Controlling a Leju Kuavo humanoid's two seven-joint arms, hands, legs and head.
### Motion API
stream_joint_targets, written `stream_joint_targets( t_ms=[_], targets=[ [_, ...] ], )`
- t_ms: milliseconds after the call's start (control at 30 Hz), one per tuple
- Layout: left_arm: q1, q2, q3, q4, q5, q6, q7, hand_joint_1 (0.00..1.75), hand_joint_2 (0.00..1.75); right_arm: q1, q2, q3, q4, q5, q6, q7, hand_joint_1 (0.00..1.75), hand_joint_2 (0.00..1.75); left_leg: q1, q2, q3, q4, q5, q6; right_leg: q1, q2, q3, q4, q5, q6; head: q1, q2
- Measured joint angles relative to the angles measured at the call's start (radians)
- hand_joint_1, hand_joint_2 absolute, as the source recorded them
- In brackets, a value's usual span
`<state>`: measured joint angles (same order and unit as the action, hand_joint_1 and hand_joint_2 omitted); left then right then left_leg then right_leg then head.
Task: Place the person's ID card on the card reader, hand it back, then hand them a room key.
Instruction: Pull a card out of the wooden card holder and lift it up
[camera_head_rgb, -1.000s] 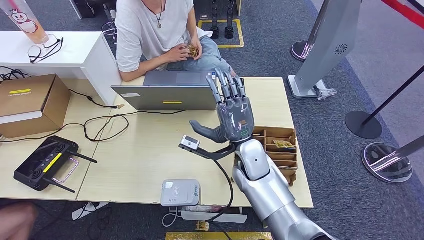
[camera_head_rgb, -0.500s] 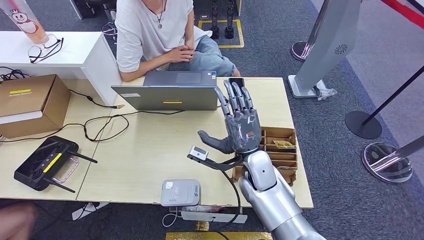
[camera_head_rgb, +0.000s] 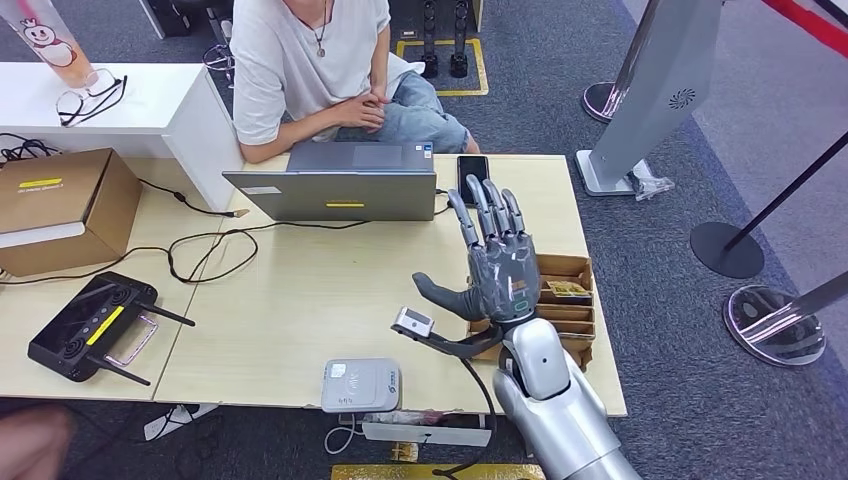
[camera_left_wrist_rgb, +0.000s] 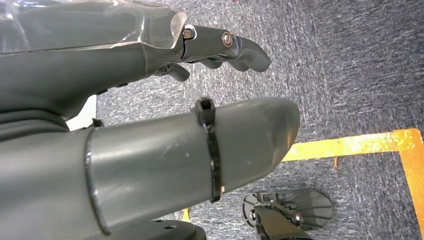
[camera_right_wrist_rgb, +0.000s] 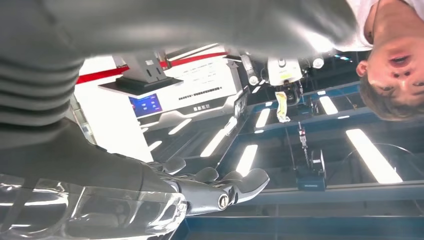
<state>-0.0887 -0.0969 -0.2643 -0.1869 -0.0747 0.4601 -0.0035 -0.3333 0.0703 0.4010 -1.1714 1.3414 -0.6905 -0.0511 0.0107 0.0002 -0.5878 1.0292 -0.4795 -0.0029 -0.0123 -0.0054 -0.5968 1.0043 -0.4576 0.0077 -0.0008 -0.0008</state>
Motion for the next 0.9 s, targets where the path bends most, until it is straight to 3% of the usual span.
stream_joint_targets(
  t_ms=[433,900],
  targets=[
    [0.004,0.000,0.002,0.000,0.002,0.006,-0.013,0.00,0.00,0.074,-0.032,-0.038,-0.054,0.011,0.020,-0.012,0.00,1.75,0.000,0.000,0.000,0.000,0.000,0.000,0.000,0.000,0.000,0.000,0.000,0.000,0.000,0.000],
    [0.005,0.000,0.007,0.000,-0.008,0.006,-0.009,0.00,0.00,0.091,-0.060,-0.060,-0.074,0.039,0.207,0.000,0.00,1.75,0.000,0.000,0.000,0.000,0.000,0.000,0.000,0.000,0.000,0.000,0.000,0.000,0.000,0.000]
  ],
)
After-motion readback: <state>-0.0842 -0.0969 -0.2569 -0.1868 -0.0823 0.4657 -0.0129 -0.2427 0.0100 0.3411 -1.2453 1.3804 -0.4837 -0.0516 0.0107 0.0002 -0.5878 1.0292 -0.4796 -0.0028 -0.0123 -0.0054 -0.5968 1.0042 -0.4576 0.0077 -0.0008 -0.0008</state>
